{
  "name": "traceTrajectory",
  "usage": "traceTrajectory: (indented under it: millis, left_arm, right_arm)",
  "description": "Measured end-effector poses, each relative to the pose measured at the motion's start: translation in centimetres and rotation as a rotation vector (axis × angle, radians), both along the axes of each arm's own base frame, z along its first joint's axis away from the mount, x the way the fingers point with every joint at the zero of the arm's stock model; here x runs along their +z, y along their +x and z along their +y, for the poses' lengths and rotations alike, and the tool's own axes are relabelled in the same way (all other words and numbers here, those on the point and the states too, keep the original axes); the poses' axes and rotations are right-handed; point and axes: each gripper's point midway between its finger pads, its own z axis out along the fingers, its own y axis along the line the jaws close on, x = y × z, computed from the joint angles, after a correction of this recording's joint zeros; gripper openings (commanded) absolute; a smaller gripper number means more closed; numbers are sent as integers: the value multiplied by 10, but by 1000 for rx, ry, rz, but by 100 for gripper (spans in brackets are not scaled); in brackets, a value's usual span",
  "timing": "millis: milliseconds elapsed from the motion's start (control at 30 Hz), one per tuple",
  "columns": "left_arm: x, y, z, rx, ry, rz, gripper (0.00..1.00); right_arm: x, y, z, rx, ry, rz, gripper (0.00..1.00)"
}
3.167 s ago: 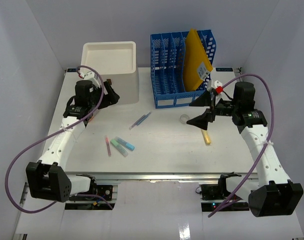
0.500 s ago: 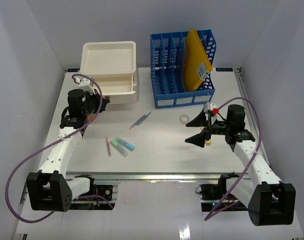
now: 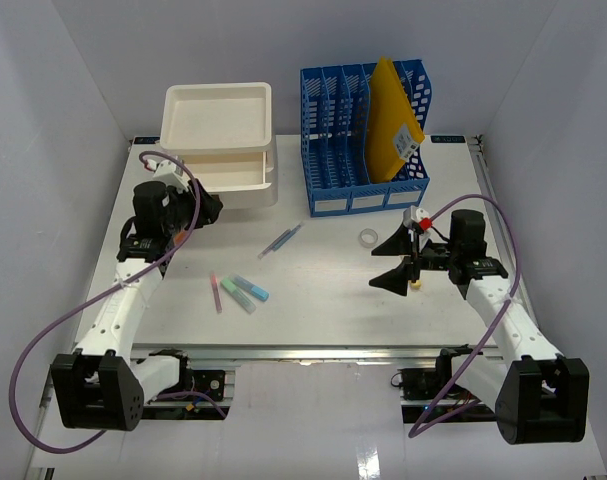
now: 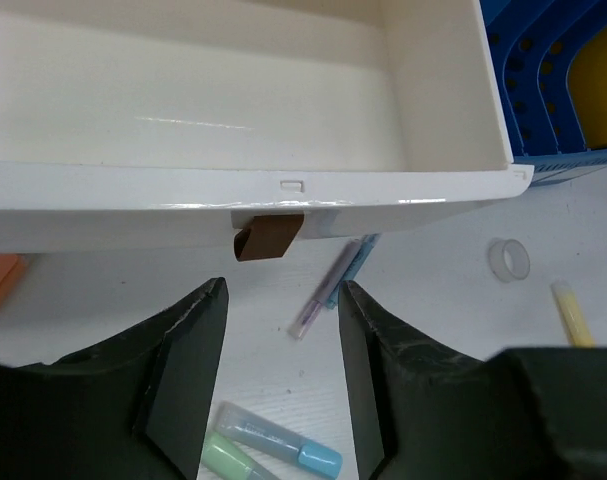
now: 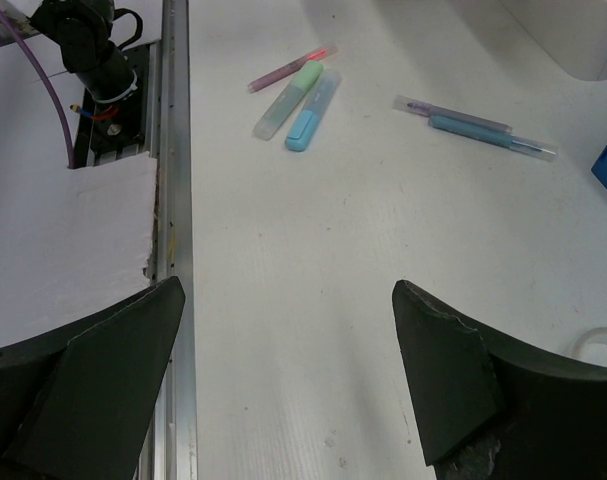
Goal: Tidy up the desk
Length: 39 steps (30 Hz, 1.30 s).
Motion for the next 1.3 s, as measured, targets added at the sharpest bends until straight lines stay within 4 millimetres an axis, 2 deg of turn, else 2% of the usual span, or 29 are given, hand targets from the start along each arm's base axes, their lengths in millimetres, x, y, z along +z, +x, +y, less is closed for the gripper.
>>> traceTrajectory:
  millis: [167,400,667,767,933,1067,1233,1300]
  left_arm:
    - [16,-12,1,4,-9,-32,82]
    - [47,-40,3,6,-14,-117,86]
    - [56,-82,6,20,-26,-151,97]
    - [57,-96,7,27,-36,-157,98]
    - [53,-120,8,47,-70,-149,98]
    - [45,-138,8,67,-125,-128,98]
    - [28,-152,7,96,-186,-73,98]
    - [15,-154,5,114,-223,-24,98]
  right_arm:
    - [-5,2,-1,-9,-18,6,91]
    - [-9,5,-4,-30,-52,-1,92]
    - [-17,11,-10,-75,-117,-2,93]
    - [-21,15,-14,-104,-152,-3,94]
    - [-31,26,-25,-184,-240,5,95]
    - [-44,38,-41,-296,-342,29,96]
    - [-58,51,-63,-435,-450,69,97]
    - [-63,58,-73,-506,-494,96,97]
